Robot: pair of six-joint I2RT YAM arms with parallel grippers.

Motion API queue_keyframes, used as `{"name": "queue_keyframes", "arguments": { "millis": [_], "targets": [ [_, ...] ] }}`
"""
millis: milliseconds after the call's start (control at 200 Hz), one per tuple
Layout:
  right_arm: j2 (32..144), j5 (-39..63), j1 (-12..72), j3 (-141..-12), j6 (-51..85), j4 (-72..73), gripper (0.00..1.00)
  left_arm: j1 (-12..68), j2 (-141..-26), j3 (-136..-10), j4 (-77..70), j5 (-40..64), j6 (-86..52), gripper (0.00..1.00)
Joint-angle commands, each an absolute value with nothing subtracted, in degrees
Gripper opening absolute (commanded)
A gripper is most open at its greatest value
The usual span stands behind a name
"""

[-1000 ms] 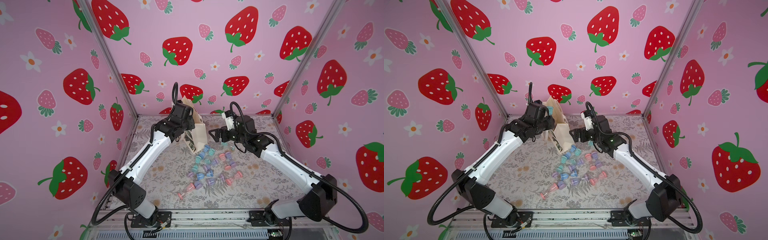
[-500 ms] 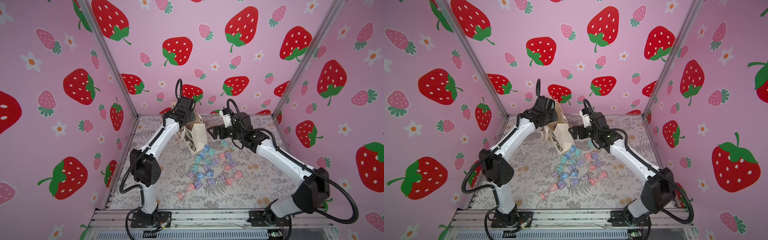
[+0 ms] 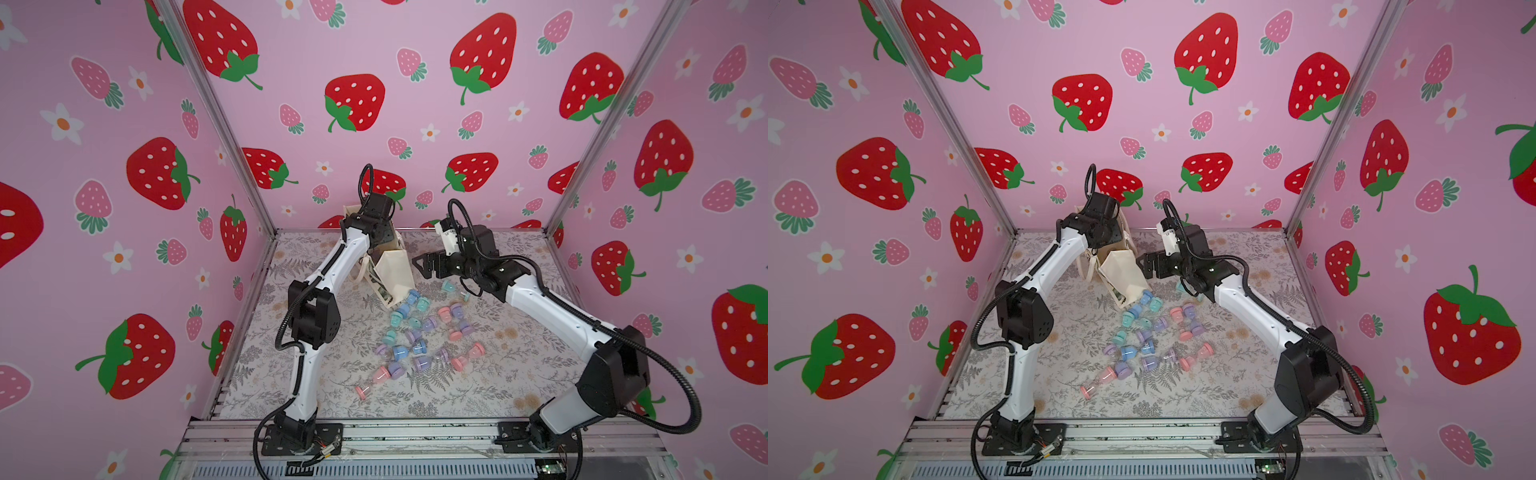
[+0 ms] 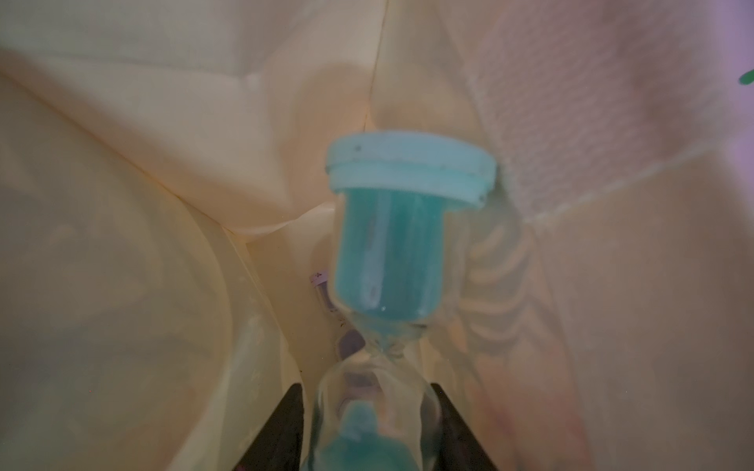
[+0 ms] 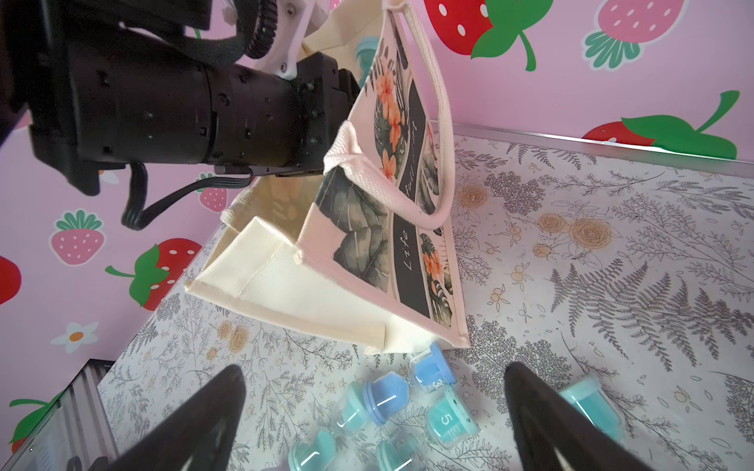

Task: Put the hourglass into the canvas bag
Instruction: Place the hourglass in the canvas bag.

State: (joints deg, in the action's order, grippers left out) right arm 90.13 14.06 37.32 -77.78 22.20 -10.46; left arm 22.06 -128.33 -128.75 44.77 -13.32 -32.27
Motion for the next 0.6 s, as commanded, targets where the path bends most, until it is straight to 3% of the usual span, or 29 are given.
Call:
{"name": "queue_keyframes", "arguments": {
  "millis": [0,240,595],
  "targets": [
    [90.7,14.6,37.0,-79.5,21.3,-10.2,0.99,22.1,-131.1,-131.8,47.7,-13.4,-32.2,0.33],
    [90.8,14.2,36.8,-79.1,21.4,-9.7,0.99,22.2,-133.2,-131.5,48.0,-12.5,-32.2,0.45],
    [90.0,14.2,36.5,-79.1,21.3,-9.9,0.99,22.2,-133.8,-133.5,49.8,-12.9,-31.8,0.54]
  ]
}}
